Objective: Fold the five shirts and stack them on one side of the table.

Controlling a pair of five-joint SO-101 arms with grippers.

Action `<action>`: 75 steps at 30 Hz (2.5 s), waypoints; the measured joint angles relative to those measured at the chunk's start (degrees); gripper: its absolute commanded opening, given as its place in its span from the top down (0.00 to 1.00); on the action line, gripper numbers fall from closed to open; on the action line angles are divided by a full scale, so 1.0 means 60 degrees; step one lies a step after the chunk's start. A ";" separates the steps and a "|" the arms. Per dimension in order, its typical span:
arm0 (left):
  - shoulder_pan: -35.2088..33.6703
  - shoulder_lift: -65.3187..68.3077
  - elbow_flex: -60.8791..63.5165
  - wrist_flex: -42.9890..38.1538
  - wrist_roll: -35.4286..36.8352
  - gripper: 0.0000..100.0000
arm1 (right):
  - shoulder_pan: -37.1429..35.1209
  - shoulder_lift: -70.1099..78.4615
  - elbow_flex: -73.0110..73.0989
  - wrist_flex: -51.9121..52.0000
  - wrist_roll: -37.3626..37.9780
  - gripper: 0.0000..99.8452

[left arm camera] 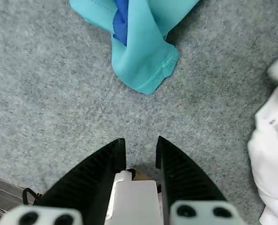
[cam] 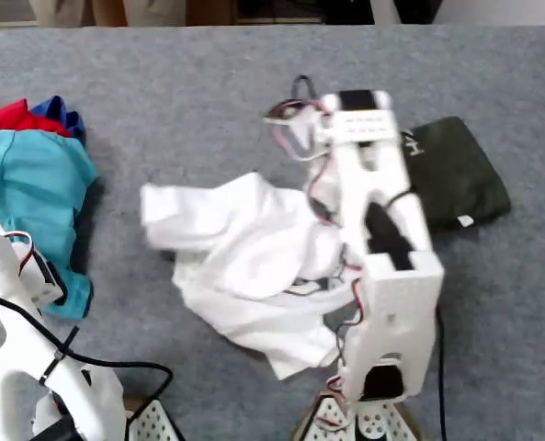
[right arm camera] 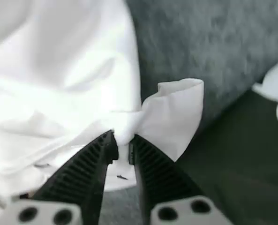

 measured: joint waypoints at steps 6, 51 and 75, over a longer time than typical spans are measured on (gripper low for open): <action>0.0000 0.0000 0.0000 -0.0352 -0.0264 0.88 | 0.1040 -0.0308 0.0103 0.0147 0.1451 1.00; -0.1275 0.0000 -0.0234 0.0088 -0.1070 0.88 | -0.6447 -0.1641 0.0381 -0.3722 -0.1919 0.75; -0.1612 0.0000 -0.0234 0.0088 -0.1143 0.88 | -0.6784 0.2945 -0.6828 0.0220 -0.3487 0.87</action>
